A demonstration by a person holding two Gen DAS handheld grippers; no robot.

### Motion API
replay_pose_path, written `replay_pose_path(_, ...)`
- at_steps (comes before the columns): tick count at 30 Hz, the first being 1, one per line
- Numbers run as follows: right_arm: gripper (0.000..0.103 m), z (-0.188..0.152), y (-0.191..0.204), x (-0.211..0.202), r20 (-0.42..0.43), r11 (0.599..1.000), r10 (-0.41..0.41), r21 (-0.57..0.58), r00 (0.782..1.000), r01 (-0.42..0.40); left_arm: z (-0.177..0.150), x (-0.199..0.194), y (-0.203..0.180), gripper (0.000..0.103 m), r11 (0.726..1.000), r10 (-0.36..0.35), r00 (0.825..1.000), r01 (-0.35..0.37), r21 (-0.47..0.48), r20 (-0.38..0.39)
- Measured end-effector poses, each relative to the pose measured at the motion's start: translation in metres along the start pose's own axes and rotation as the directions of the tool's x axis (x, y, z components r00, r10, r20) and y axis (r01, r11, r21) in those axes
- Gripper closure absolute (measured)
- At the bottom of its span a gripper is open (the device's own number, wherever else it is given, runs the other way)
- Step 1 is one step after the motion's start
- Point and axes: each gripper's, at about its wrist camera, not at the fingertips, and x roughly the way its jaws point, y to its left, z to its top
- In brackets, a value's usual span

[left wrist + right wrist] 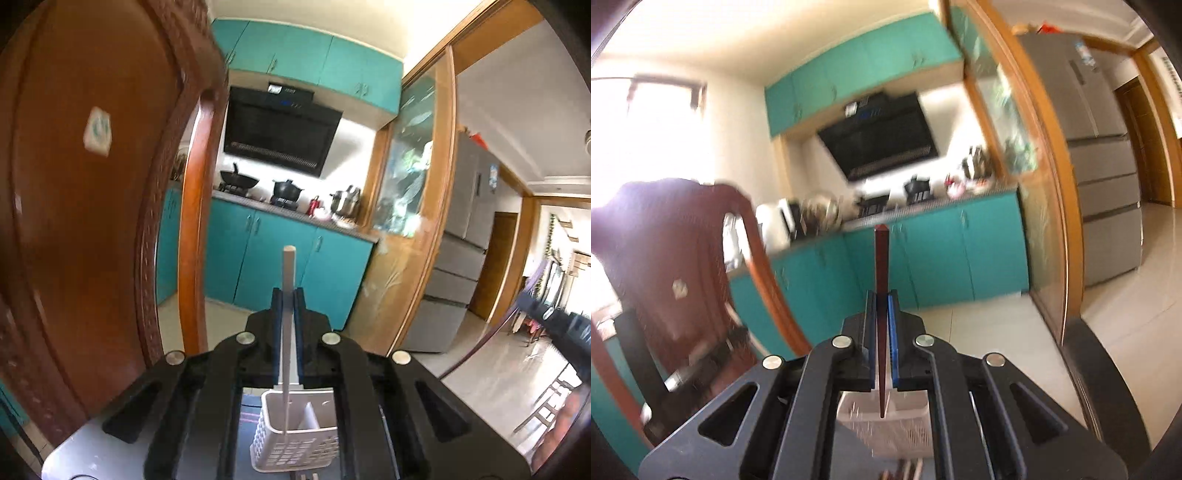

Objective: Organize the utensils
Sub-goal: 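Lift both chopsticks, lower them into the white basket and open both grippers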

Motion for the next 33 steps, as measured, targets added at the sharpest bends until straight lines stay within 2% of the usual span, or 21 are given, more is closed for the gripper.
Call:
replay_pose_path(3,0.096,-0.012,-0.005,0.015,0.049,1.000,-0.002,0.011,0.999,0.002,-0.006,0.015,0.003,0.096,1.000,0.022,1.000,-0.022,0.000,-0.012)
replay_pose_path(6,0.096,-0.029,-0.013,0.036,0.054,0.999,-0.045,0.006,0.998,0.045,-0.002,0.023,0.009,0.096,0.999,-0.011,1.000,0.010,-0.035,-0.022)
replay_pose_path(8,0.096,-0.045,-0.020,0.060,-0.012,0.997,-0.076,-0.002,0.997,0.076,0.003,0.014,0.013,0.096,0.998,-0.028,1.000,0.028,-0.051,-0.006)
replay_pose_path(12,0.096,-0.068,-0.028,0.086,-0.096,0.995,-0.100,-0.010,0.990,0.100,0.010,-0.008,0.019,0.096,0.994,-0.044,0.995,0.052,-0.100,0.087)
replay_pose_path(15,0.096,-0.080,-0.025,0.099,-0.154,0.994,-0.103,-0.039,0.983,0.098,0.006,-0.012,0.021,0.096,0.991,0.006,0.989,0.014,-0.131,0.147)
replay_pose_path(17,0.095,-0.087,-0.022,0.107,-0.185,0.992,-0.118,-0.062,0.976,0.109,0.001,-0.007,0.024,0.096,0.989,0.034,0.990,-0.014,-0.149,0.136)
replay_pose_path(18,0.088,-0.090,-0.021,0.106,-0.192,0.991,-0.127,-0.070,0.973,0.116,0.000,-0.005,0.025,0.096,0.988,0.034,0.991,-0.014,-0.154,0.129)
replay_pose_path(19,0.072,-0.092,-0.021,0.104,-0.195,0.990,-0.133,-0.073,0.972,0.121,-0.002,-0.001,0.027,0.096,0.986,0.037,0.992,-0.018,-0.163,0.117)
replay_pose_path(21,0.058,-0.091,-0.023,0.095,-0.183,0.990,-0.137,-0.058,0.974,0.128,-0.003,0.005,0.031,0.096,0.984,0.041,0.994,-0.022,-0.179,0.100)
replay_pose_path(24,0.054,-0.086,-0.033,0.063,-0.128,0.990,-0.138,0.009,0.982,0.140,-0.001,0.007,0.037,0.096,0.979,0.042,0.994,-0.021,-0.203,0.100)
replay_pose_path(28,0.050,-0.095,-0.042,0.043,-0.123,0.990,-0.130,0.045,0.984,0.136,0.002,0.006,0.034,0.096,0.977,0.064,0.990,-0.036,-0.211,0.124)
replay_pose_path(30,0.050,-0.113,-0.046,0.044,-0.172,0.989,-0.131,0.039,0.976,0.139,0.003,0.009,0.033,0.096,0.975,0.075,0.988,-0.045,-0.216,0.132)
replay_pose_path(33,0.050,-0.133,-0.044,0.062,-0.291,0.990,-0.130,0.009,0.948,0.139,0.002,0.015,0.030,0.096,0.974,0.075,0.988,-0.043,-0.224,0.135)
